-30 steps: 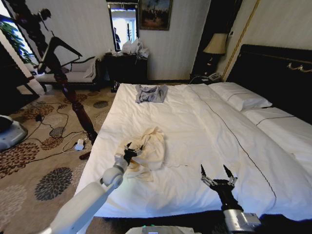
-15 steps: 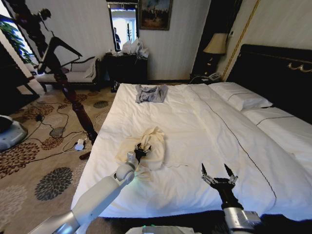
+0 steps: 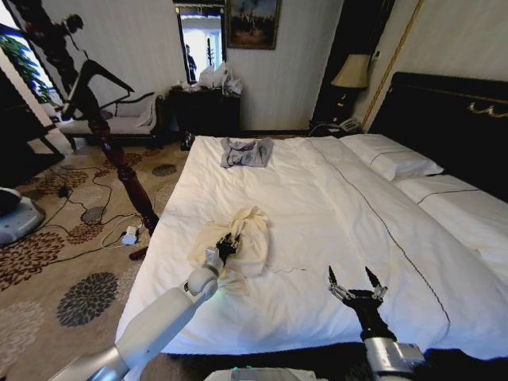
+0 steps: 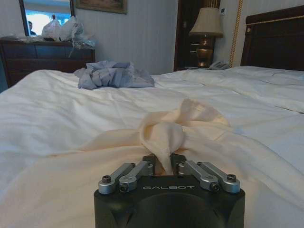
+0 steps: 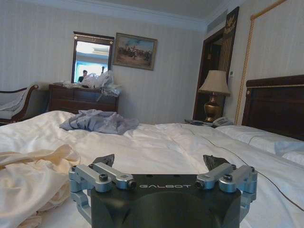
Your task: Pick up the clothes from the bed and hang them on the clothes hanger.
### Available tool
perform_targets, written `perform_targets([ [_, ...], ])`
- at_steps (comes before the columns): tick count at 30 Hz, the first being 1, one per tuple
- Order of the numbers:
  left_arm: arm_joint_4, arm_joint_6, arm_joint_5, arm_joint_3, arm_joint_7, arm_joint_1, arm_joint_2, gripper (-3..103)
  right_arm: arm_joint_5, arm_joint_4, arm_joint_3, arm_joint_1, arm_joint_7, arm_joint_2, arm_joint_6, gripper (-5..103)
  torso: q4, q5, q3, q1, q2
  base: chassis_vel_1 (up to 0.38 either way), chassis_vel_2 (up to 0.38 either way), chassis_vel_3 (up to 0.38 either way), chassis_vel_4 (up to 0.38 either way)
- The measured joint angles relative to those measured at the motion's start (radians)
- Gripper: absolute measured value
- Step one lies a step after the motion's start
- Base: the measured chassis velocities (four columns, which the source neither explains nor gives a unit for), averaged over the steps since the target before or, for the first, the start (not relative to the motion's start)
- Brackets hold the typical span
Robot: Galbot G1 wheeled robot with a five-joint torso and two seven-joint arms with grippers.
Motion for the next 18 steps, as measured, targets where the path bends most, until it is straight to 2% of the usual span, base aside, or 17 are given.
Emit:
perform_targets([
  [3, 0.002, -0.004, 0.009, -0.012, 0.0, 0.006, 0.002, 7, -0.001, 0.0, -0.002, -0.002, 0.0, 0.0, 0.0, 100, -0.0001, 0.0, 0.0, 0.0, 0.0, 0.0, 0.0, 0.0, 0.0],
  [5, 0.003, -0.007, 0.014, -0.018, 0.002, 0.013, 0.003, 1, -0.001, 0.004, -0.002, -0.005, 0.0, 0.0, 0.001, 100, -0.0001, 0.0, 0.0, 0.0, 0.0, 0.0, 0.0, 0.0, 0.0],
  [12, -0.05, -0.008, 0.022, -0.061, 0.004, 0.049, 0.019, 0, 0.001, 0.012, 0.002, -0.013, 0.001, -0.005, 0.002, 100, -0.0003, -0.0001, 0.0, 0.0, 0.0, 0.0, 0.0, 0.0, 0.0],
  [15, -0.157, -0.001, 0.015, -0.141, 0.001, 0.133, 0.068, 0, 0.011, 0.015, 0.002, -0.015, 0.007, -0.016, 0.001, 100, -0.0002, -0.0002, 0.0, 0.0, 0.0, 0.0, 0.0, 0.0, 0.0],
  [16, -0.157, -0.001, 0.015, -0.141, 0.001, 0.133, 0.068, 0, 0.011, 0.015, 0.002, -0.015, 0.007, -0.016, 0.001, 100, -0.0002, -0.0002, 0.0, 0.0, 0.0, 0.0, 0.0, 0.0, 0.0],
  [18, -0.238, -0.001, 0.015, -0.216, 0.002, 0.22, 0.121, 0, 0.024, 0.015, 0.001, -0.011, 0.012, -0.025, -0.004, 100, 0.0001, -0.0001, 0.0, 0.0, 0.0, 0.0, 0.0, 0.0, 0.0],
])
